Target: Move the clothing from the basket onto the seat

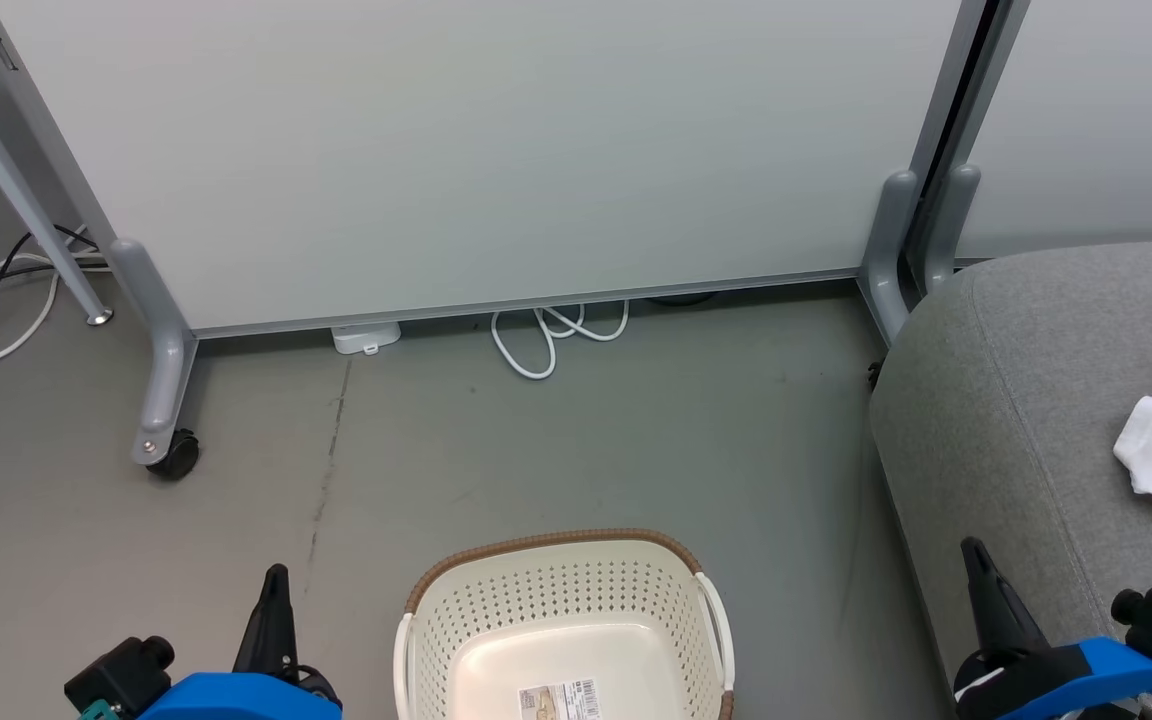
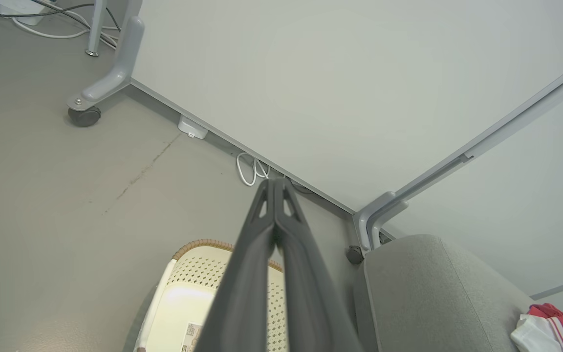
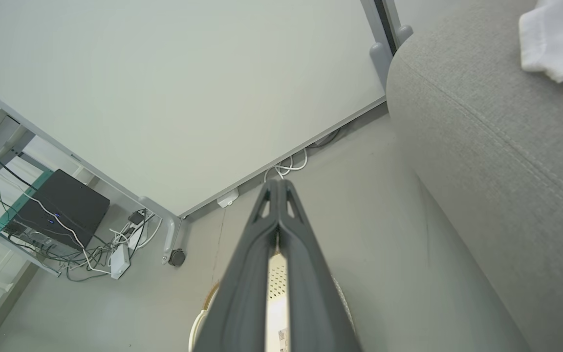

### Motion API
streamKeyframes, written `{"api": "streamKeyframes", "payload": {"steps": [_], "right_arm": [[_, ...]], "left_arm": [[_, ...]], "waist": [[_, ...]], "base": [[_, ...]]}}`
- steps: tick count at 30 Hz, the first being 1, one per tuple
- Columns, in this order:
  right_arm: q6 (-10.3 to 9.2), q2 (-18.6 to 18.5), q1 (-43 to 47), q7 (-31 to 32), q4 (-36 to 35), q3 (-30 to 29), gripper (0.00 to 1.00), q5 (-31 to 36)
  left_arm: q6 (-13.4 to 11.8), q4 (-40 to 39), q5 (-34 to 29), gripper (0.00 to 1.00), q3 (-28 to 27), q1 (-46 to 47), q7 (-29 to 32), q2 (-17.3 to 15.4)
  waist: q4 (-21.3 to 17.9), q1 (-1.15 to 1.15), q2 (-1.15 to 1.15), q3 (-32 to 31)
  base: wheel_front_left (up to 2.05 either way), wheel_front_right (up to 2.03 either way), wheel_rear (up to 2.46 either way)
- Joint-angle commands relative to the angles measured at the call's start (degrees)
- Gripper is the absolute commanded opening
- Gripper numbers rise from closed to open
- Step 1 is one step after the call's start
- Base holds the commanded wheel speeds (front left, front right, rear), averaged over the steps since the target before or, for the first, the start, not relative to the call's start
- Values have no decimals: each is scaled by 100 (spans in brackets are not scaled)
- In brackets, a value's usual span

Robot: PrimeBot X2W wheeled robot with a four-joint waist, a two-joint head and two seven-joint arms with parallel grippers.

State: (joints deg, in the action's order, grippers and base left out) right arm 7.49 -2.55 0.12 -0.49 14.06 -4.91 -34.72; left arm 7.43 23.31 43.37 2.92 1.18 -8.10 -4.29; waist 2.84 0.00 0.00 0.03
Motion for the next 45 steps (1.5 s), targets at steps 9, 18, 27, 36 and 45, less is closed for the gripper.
{"api": "streamKeyframes", "payload": {"steps": [9, 18, 27, 36, 45], "right_arm": [[0, -24, -260, 107, -72, -38, 0, -880], [0, -27, -323, 192, -65, -56, 0, -1571], [0, -31, -371, 271, -58, -74, 0, -2202], [1, -34, -425, 343, -51, -89, 0, -2783], [1, -36, -469, 406, -44, -102, 0, -3313]], "left_arm": [[3, -225, 747, 0, -165, 223, 219, 8], [4, -329, 1333, 0, -278, 269, 397, 26], [5, -424, 1868, 0, -380, 314, 561, 42], [5, -510, 2359, 0, -479, 351, 709, 58], [6, -591, 2814, 0, -563, 390, 848, 72]], "waist": [[-26, 0, 0, 1], [-52, 0, 0, 3], [-77, 0, 0, 4], [-103, 0, 0, 5], [-129, 0, 0, 7]], "base": [[0, 0, 0], [0, 0, 0], [0, 0, 0], [0, 0, 0], [0, 0, 0]]}}
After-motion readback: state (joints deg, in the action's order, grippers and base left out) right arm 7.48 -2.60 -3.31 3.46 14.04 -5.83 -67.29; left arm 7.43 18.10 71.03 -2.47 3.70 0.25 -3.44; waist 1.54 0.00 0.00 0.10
